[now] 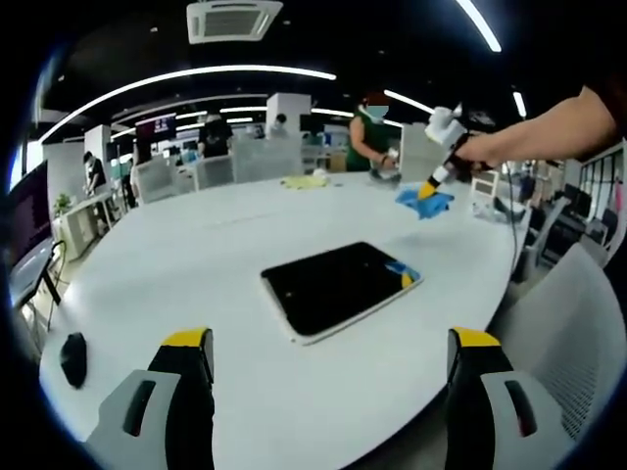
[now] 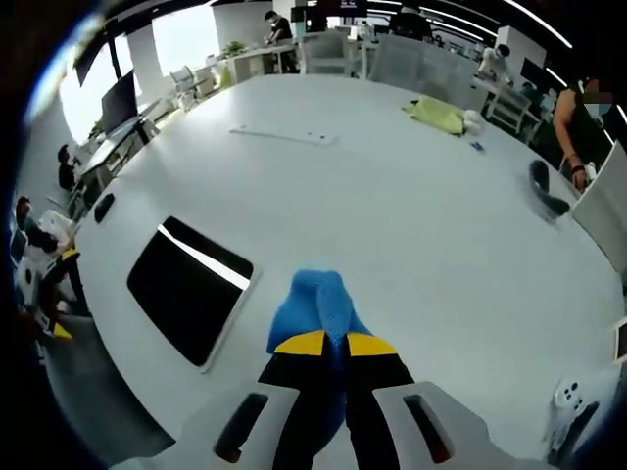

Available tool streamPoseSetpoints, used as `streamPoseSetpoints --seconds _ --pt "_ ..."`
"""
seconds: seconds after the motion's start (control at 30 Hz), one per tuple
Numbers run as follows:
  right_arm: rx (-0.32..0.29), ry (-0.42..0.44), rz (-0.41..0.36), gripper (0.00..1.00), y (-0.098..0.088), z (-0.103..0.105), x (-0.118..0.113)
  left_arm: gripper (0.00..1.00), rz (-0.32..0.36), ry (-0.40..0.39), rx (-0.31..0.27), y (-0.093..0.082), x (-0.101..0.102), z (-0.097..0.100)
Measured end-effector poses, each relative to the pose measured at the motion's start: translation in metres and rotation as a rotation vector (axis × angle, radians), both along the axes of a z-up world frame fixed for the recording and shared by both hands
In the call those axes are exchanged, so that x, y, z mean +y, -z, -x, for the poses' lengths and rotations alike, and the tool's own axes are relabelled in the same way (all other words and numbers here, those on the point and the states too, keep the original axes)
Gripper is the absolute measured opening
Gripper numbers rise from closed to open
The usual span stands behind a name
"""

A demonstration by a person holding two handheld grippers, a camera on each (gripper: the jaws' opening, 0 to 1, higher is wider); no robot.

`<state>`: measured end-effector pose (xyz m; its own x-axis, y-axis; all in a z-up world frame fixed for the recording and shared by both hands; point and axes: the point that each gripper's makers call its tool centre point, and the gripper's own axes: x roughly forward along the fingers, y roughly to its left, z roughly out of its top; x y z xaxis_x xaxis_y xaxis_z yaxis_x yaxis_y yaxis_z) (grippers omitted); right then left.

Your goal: Wipe the mirror surface with the cleaning cloth until all visible marks leave the cleaned area.

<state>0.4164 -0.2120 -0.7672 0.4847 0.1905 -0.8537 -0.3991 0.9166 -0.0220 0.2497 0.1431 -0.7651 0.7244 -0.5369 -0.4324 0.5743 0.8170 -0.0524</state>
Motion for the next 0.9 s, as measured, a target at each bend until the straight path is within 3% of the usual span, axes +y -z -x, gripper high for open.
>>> streamPoseSetpoints --seconds 0.9 --pt "0.034 -0.022 0.014 0.01 0.026 -0.014 0.038 1.0 -0.012 0.014 0.0 0.0 -0.003 0.003"
